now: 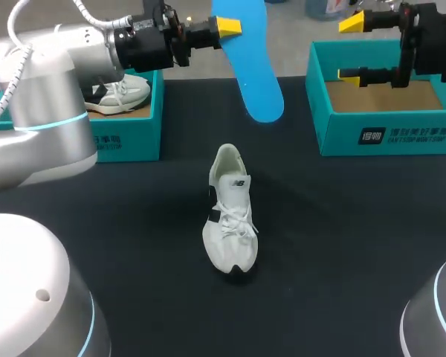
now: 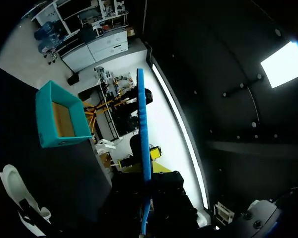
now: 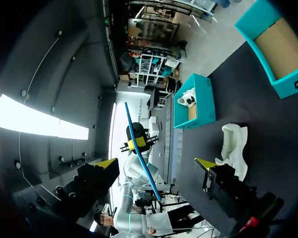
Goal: Take the shoe out of the shoebox, open the shoe tongue, remove and reinsert the insole, then place the shoe into the shoebox
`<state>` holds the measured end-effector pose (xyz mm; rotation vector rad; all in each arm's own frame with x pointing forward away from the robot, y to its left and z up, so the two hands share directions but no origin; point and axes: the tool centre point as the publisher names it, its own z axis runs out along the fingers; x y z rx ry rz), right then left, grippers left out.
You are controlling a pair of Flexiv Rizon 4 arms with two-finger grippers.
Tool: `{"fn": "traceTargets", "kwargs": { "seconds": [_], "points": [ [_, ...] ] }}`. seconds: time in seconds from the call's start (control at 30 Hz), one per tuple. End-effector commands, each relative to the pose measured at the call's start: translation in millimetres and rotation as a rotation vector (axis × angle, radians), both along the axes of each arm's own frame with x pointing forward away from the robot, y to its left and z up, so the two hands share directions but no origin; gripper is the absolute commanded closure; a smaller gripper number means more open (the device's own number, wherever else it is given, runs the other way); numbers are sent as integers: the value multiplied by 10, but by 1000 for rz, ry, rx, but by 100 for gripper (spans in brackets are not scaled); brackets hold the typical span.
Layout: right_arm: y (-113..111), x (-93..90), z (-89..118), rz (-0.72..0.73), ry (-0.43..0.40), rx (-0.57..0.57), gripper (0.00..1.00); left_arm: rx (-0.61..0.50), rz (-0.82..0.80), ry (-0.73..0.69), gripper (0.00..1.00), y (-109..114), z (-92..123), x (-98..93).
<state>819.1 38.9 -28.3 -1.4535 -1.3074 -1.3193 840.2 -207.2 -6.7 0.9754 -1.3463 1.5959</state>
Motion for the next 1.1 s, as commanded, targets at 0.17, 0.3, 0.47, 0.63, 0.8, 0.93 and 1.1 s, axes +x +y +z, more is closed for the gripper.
{"fn": "traceTargets", "kwargs": {
  "seconds": [0.17,0.3,0.47,0.63,0.8,0.93,1.1],
  "points": [
    [10,8,-3,0,1,-2,0,-23,-311,649,100,-83,-157,-3],
    [10,8,-3,0,1,-2,0,-4,-356,618,100,-133,-182,-24],
    [10,8,-3,0,1,-2,0,28,-378,577,100,-163,-201,-47],
    [10,8,-3,0,1,-2,0,53,-380,544,100,-178,-227,-66],
    [10,8,-3,0,1,-2,0,82,-367,472,100,-189,-239,-90],
    [10,8,-3,0,1,-2,0,92,-364,461,100,-198,-244,-102],
    [10,8,-3,0,1,-2,0,92,-365,455,100,-225,-243,-118]
  ]
}}
